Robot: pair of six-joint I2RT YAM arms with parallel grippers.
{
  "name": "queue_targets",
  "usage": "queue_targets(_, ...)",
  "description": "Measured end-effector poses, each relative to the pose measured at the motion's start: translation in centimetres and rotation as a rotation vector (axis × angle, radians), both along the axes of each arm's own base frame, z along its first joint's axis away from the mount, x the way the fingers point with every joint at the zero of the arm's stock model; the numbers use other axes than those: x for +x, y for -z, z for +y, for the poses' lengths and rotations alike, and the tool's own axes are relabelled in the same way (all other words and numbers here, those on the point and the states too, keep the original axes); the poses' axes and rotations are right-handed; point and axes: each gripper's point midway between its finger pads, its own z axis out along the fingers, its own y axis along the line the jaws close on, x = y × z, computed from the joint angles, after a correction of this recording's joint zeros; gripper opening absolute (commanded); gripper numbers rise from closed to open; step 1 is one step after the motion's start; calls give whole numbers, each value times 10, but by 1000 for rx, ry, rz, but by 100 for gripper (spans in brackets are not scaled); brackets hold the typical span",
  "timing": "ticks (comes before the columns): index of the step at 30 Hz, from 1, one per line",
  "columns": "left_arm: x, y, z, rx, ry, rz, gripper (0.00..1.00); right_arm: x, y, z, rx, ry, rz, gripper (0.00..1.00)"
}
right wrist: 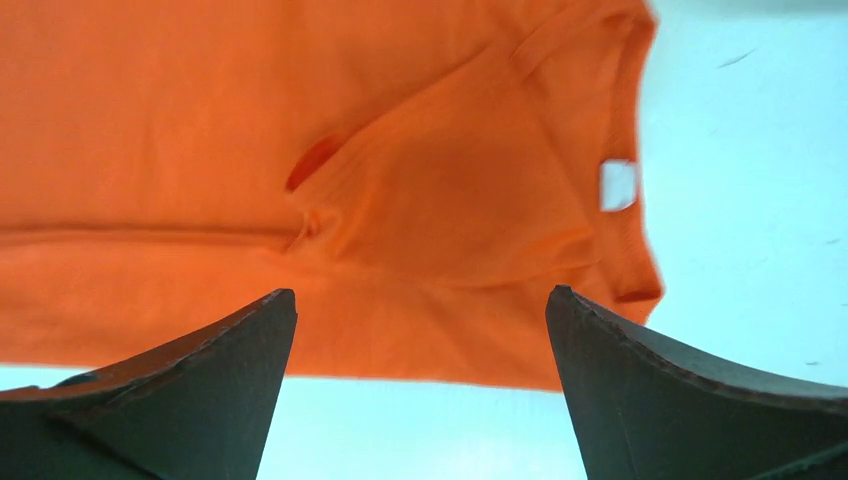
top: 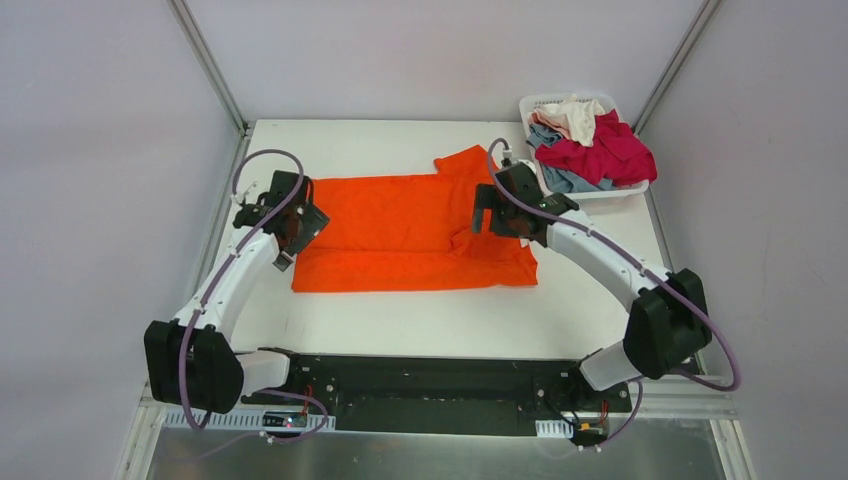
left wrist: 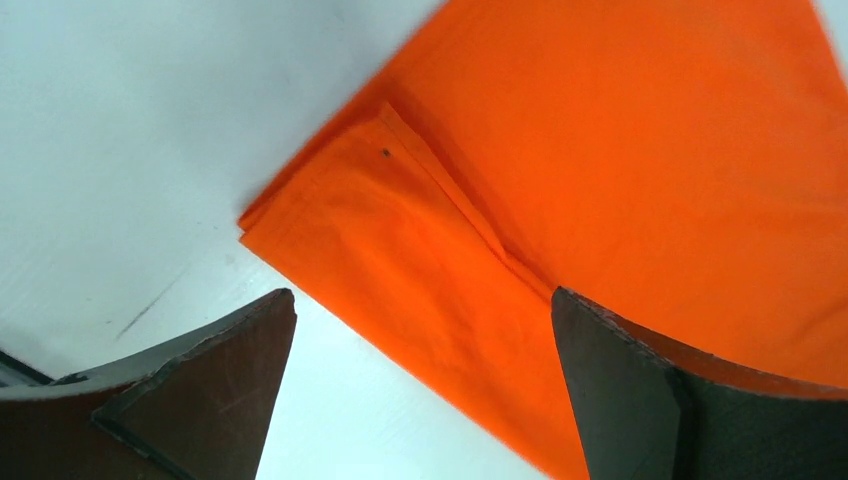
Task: Fold and stack the t-shirts
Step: Fold the flattened tshirt in 1/3 of the way
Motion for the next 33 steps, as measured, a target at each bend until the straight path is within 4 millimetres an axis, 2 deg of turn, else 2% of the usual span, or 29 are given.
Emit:
queue_targets(2, 0, 15, -15, -56, 76, 24, 99, -12, 5, 5, 57, -13, 20, 99)
queue_targets(6, 0, 50, -41, -153, 203, 105, 99, -27, 32, 6, 71, -18, 91, 99)
queue_targets(10, 10, 79, -58, -206, 282, 166, 99, -22, 53, 4, 35, -3, 117, 99)
queue_targets(15, 14, 102, -63, -223, 303, 216, 99, -16, 82, 0, -6, 32, 149, 99)
queue_targets(21, 6, 114, -64, -231, 302, 220, 99, -39, 113, -23, -55, 109, 216, 99)
queue_targets(24, 0, 113, -68, -228, 313, 193, 99, -47, 110, -28, -21, 154, 198, 99)
queue_targets(33, -44, 111, -90, -245, 372, 151, 99, -118, 107, -56, 125, 279, 212, 99)
